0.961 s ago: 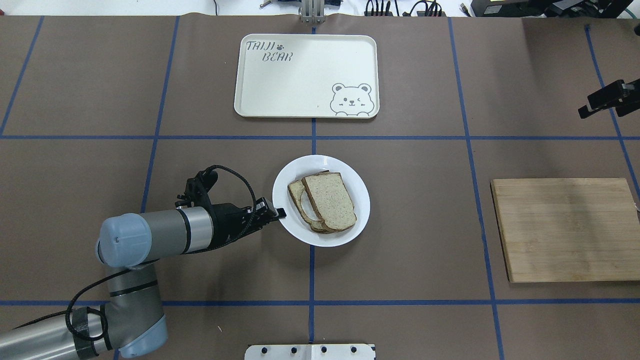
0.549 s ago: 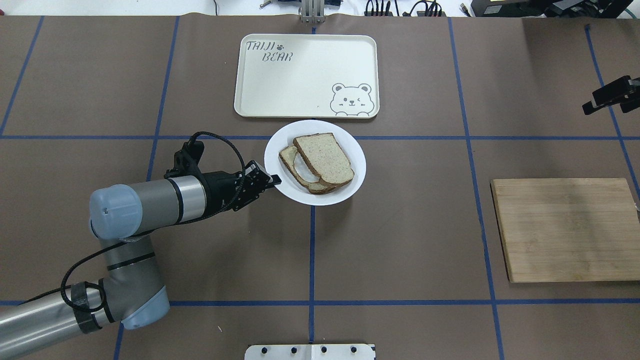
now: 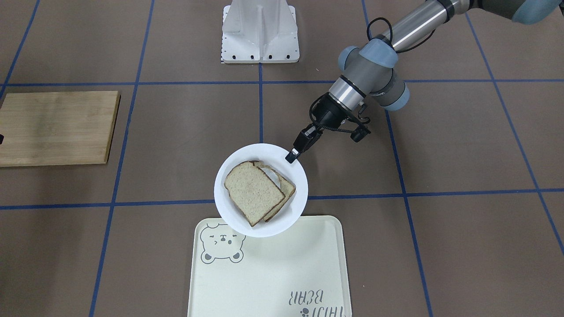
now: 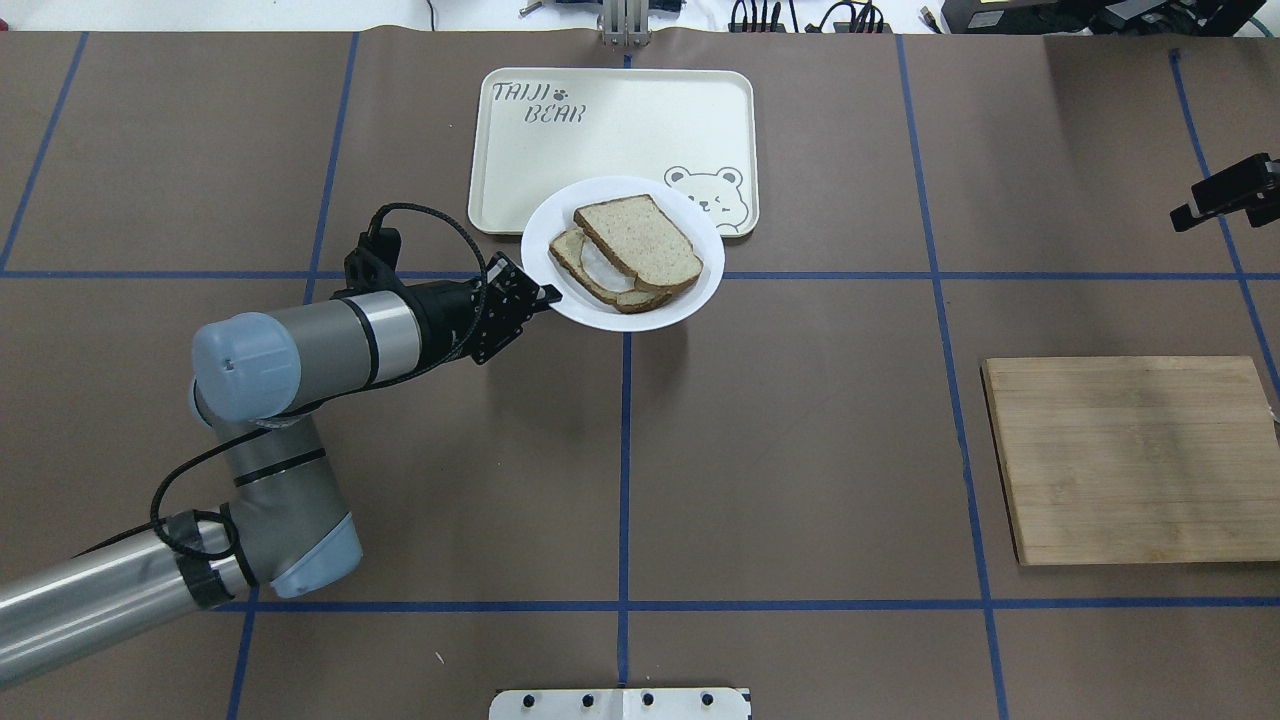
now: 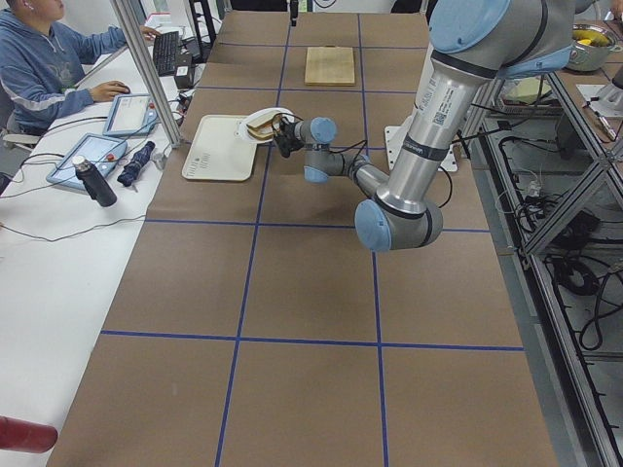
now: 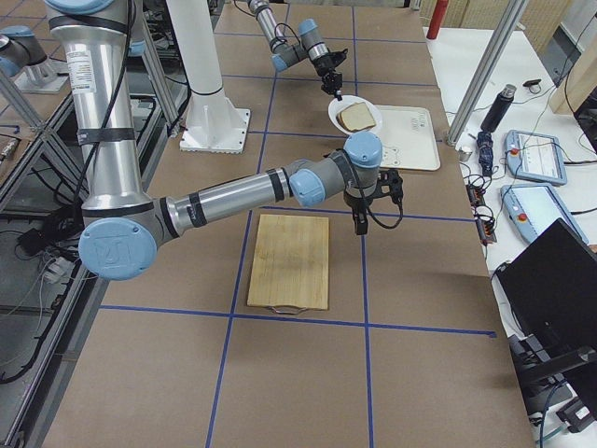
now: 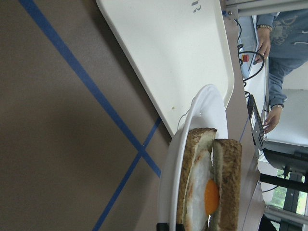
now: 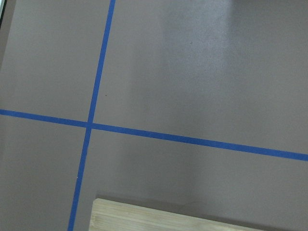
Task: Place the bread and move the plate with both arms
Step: 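Slide the plate with the left gripper toward the bear tray, then push the plate onto the bear tray with the left gripper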
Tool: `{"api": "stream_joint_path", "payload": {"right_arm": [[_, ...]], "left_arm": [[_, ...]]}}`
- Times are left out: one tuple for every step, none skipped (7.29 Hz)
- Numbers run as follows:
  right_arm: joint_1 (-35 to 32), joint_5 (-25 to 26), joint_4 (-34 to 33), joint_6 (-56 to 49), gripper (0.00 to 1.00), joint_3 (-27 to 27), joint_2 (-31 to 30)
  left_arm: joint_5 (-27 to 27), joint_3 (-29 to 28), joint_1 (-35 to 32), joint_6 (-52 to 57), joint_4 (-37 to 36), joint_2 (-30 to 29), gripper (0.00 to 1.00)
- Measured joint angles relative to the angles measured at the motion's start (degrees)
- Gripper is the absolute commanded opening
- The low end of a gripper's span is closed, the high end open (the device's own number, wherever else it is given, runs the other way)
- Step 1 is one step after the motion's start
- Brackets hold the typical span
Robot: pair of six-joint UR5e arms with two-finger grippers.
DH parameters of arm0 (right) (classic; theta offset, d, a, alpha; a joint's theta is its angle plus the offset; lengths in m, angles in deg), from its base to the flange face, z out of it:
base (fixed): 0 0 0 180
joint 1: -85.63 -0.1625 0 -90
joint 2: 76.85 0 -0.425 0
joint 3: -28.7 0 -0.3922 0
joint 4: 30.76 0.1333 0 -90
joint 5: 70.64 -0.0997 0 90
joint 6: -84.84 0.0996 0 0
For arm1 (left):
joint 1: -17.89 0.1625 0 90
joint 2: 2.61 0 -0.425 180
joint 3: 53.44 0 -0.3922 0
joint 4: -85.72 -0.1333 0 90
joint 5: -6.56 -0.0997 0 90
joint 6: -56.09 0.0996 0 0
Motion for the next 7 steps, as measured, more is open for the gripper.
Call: {"api": "stream_joint_path", "payload": {"right_arm": [[0.1, 0.1, 0.0, 0.0, 0.99, 0.6, -0.7], [0.1, 0.2, 0.0, 0.0, 0.99, 0.7, -0.9], [0.1, 0.3, 0.0, -0.1, 0.99, 0.7, -1.0], [0.1, 0.3, 0.0, -0.1, 1.0, 0.7, -1.1], [0.2, 0.2, 0.0, -0.1, 0.99, 0.7, -1.1], [0.2, 0.2, 0.0, -0.1, 0.99, 0.6, -1.1], [0.2, 0.1, 0.0, -0.1, 0.99, 0.6, -1.1]], "left_arm": [[-2.5, -4.0, -0.5, -1.7, 0.0, -2.7, 0.0], [-5.3, -8.1, -0.8, -4.1, 0.0, -5.2, 0.0], [-8.0, -11.6, -1.0, -6.5, 0.0, -7.3, 0.0], [-10.0, -14.5, -1.2, -8.6, -0.1, -9.0, 0.0], [-11.6, -18.0, -1.3, -10.5, -0.2, -11.2, 0.0], [-12.8, -21.2, -1.3, -12.0, -0.2, -13.3, 0.0], [-13.3, -22.9, -1.3, -12.7, -0.3, -14.3, 0.0]]}}
